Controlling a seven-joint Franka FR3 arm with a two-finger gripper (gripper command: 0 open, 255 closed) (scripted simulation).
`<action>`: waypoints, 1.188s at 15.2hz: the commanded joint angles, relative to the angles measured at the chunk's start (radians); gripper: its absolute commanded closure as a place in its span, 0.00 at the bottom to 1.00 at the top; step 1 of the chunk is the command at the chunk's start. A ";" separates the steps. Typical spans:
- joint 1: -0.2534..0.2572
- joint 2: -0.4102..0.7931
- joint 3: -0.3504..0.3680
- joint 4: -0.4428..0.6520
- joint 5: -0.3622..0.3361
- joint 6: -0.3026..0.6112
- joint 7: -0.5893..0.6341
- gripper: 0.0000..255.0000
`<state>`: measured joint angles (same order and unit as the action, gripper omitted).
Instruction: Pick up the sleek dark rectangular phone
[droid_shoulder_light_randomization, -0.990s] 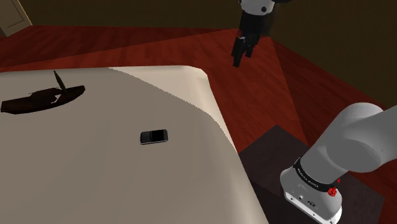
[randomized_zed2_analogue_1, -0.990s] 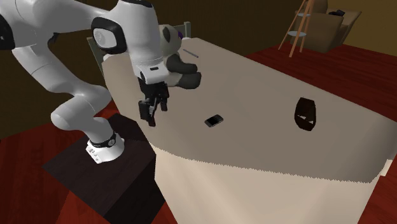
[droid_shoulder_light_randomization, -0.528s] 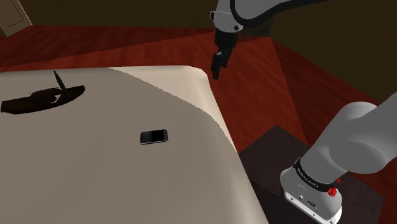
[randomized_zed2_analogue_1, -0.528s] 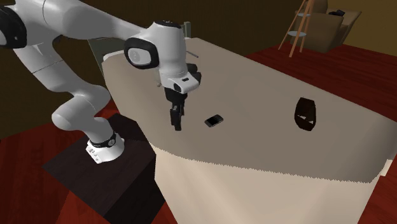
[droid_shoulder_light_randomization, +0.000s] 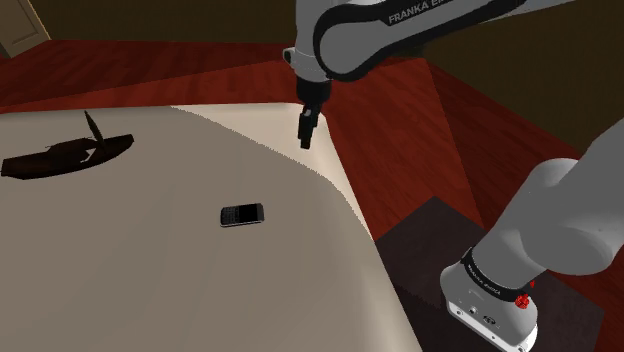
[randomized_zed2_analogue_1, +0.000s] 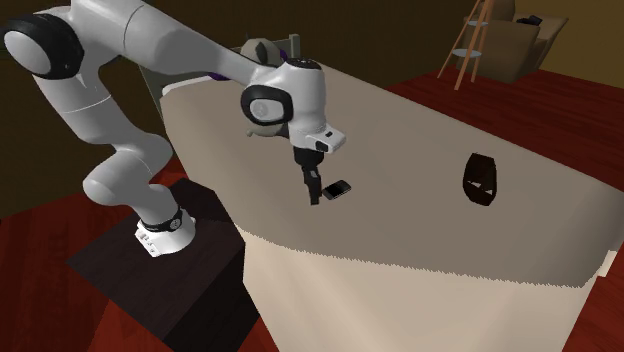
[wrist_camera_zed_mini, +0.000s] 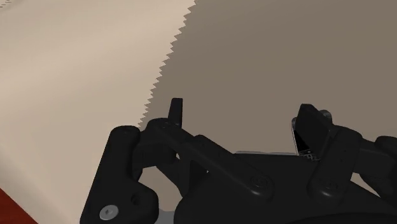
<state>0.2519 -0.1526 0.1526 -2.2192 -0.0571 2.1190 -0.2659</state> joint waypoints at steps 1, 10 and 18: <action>0.018 0.049 0.016 0.022 -0.003 0.028 -0.027 0.00; 0.095 0.277 0.092 0.123 -0.047 0.149 -0.124 0.00; 0.166 0.450 0.147 0.211 -0.111 0.222 -0.188 0.00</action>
<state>0.4125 0.2756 0.2967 -2.0199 -0.1593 2.3309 -0.4469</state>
